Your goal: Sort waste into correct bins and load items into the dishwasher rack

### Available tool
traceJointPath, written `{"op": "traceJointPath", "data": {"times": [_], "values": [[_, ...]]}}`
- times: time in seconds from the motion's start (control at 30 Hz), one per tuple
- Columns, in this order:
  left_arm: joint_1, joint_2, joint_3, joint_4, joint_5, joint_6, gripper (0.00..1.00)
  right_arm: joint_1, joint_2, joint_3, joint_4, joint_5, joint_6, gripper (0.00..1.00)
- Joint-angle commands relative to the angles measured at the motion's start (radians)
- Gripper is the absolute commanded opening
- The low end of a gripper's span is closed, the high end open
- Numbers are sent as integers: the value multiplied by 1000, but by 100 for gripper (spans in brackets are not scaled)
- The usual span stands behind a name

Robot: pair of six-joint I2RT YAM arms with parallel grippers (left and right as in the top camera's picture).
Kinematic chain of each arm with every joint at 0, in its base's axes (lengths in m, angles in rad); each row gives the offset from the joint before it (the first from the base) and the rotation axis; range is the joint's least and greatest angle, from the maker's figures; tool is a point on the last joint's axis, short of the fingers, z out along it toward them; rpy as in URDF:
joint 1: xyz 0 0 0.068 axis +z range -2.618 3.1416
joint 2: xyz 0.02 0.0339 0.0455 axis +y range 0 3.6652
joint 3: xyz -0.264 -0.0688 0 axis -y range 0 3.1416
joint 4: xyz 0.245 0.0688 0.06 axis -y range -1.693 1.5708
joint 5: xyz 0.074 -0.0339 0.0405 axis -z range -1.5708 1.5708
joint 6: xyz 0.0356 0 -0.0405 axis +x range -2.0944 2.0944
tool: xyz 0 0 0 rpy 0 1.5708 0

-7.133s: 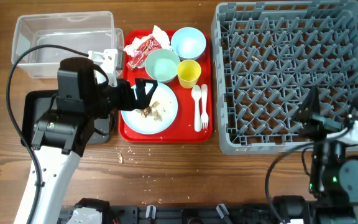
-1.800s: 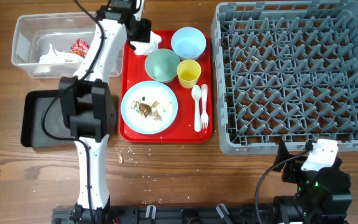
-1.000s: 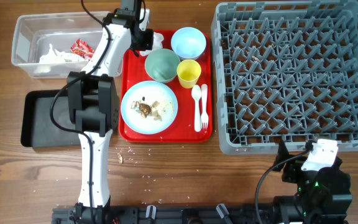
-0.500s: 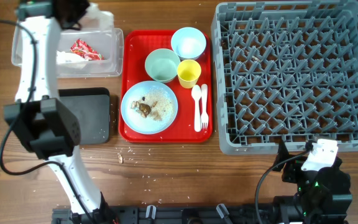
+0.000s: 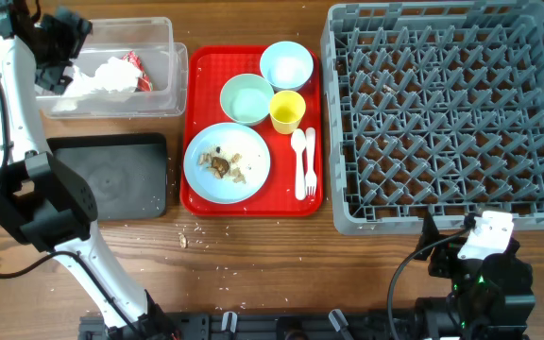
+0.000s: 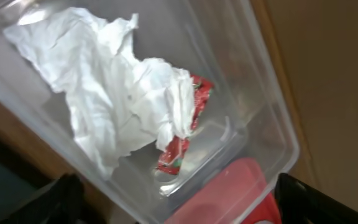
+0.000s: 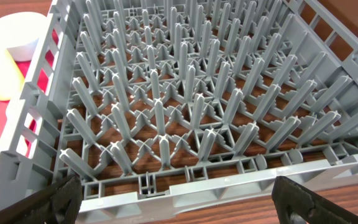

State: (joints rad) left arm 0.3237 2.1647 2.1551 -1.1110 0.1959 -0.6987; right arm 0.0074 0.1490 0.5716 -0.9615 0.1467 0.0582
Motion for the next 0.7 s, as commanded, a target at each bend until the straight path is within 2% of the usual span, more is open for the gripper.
{"op": "traceJointPath", "data": {"times": [0.0, 0.07, 0.13, 0.17, 0.23, 0.37, 0.43, 0.67], "values": [[33, -40, 4, -72, -85, -13, 100, 0, -7, 2, 4, 10, -3, 99], [59, -43, 4, -121, -70, -4, 100, 0, -7, 2, 3, 10, -3, 100], [80, -77, 4, -139, 61, 130, 100, 0, -7, 2, 4, 10, -3, 100], [82, -102, 4, -148, 76, 145, 100, 0, -7, 2, 4, 10, -3, 100], [82, -163, 4, -183, 42, 145, 100, 0, -7, 2, 3, 10, -3, 100], [130, -257, 4, -297, -132, 115, 100, 0, -7, 2, 3, 10, -3, 100], [158, -258, 4, -365, -131, 116, 100, 0, -7, 2, 4, 10, -3, 100], [167, -257, 4, -367, -130, 115, 100, 0, -7, 2, 3, 10, -3, 100]]}}
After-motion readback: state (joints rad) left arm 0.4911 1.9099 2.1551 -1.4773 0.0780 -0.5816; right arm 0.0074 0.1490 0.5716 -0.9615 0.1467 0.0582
